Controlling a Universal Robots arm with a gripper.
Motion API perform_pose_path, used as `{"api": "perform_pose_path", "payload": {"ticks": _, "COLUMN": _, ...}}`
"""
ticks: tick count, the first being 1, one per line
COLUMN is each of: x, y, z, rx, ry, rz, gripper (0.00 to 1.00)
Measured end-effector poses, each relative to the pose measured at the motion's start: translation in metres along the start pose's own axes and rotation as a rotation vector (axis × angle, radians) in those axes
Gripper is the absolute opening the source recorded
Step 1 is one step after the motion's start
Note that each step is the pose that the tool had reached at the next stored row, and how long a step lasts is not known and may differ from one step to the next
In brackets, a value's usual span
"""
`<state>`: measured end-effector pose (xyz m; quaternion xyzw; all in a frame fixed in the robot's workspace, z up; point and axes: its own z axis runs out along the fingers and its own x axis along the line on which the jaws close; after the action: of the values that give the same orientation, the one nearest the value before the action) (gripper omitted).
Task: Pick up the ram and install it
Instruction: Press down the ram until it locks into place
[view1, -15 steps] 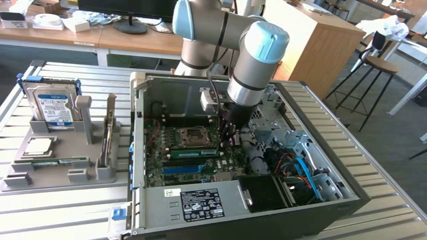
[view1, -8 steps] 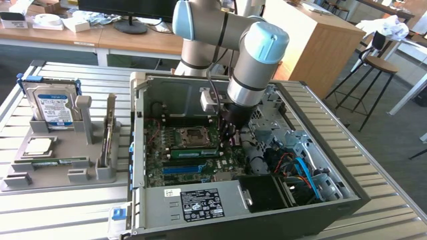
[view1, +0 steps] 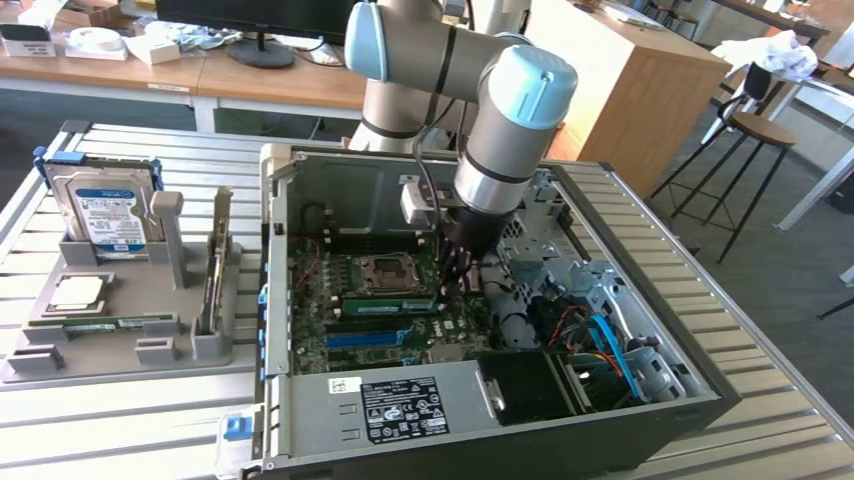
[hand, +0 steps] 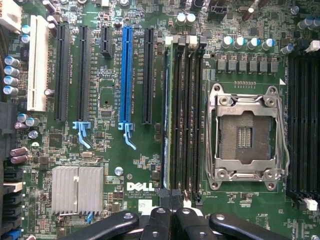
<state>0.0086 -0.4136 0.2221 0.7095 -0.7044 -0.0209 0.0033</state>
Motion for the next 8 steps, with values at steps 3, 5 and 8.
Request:
{"api": "perform_pose_path", "payload": {"ticks": 3, "x": 0.0, "y": 0.0, "z": 0.0001, "rx": 0.0, "ry": -0.0003, "rz": 0.0, "gripper": 0.1}}
{"api": "perform_pose_path", "payload": {"ticks": 5, "x": 0.0, "y": 0.0, "z": 0.0001, "rx": 0.0001, "ry": -0.0003, "rz": 0.0, "gripper": 0.1}}
{"api": "perform_pose_path", "payload": {"ticks": 8, "x": 0.0, "y": 0.0, "z": 0.0003, "rx": 0.0, "ry": -0.0001, "rz": 0.0, "gripper": 0.1}}
